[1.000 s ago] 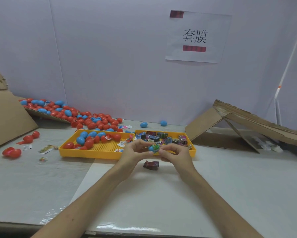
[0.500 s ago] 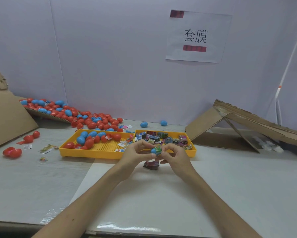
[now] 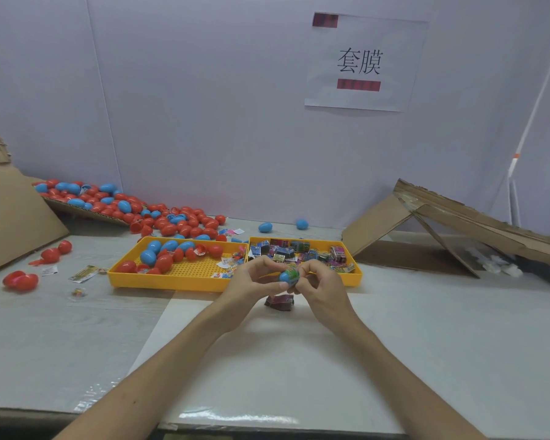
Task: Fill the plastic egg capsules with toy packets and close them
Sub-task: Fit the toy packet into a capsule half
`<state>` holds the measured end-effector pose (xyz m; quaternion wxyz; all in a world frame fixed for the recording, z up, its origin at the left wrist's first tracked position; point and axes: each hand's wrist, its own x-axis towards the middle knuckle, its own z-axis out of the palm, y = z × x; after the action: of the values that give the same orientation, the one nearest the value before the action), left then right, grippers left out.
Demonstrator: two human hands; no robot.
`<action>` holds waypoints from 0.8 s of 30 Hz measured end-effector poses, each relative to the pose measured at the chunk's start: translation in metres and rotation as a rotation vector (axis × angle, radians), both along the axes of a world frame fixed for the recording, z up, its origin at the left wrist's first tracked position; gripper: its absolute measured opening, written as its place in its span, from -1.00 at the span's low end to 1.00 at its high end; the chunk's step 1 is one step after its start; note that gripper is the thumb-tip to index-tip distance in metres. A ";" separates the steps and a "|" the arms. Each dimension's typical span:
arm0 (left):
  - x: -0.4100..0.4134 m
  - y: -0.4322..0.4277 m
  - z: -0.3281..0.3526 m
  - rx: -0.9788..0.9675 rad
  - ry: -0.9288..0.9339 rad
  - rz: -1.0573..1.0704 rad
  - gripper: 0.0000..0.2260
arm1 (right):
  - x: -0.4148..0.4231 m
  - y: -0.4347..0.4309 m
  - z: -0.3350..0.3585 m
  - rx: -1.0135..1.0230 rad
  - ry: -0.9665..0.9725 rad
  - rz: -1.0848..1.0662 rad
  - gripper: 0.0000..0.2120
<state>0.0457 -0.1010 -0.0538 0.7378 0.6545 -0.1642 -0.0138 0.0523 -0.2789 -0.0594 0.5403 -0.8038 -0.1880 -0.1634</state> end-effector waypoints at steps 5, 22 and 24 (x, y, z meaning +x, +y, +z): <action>0.001 0.001 -0.002 -0.020 0.000 -0.024 -0.82 | 0.000 0.001 -0.001 0.012 -0.013 -0.006 -0.79; 0.002 0.005 -0.002 0.013 -0.008 -0.049 -0.81 | -0.001 0.004 -0.001 0.083 0.060 0.031 -0.78; 0.001 0.004 -0.002 -0.017 -0.010 -0.046 -0.80 | 0.002 0.000 0.001 0.228 0.100 0.049 -0.81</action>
<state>0.0466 -0.0970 -0.0553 0.7420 0.6443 -0.1832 -0.0261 0.0538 -0.2789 -0.0589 0.6406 -0.7395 -0.1608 -0.1300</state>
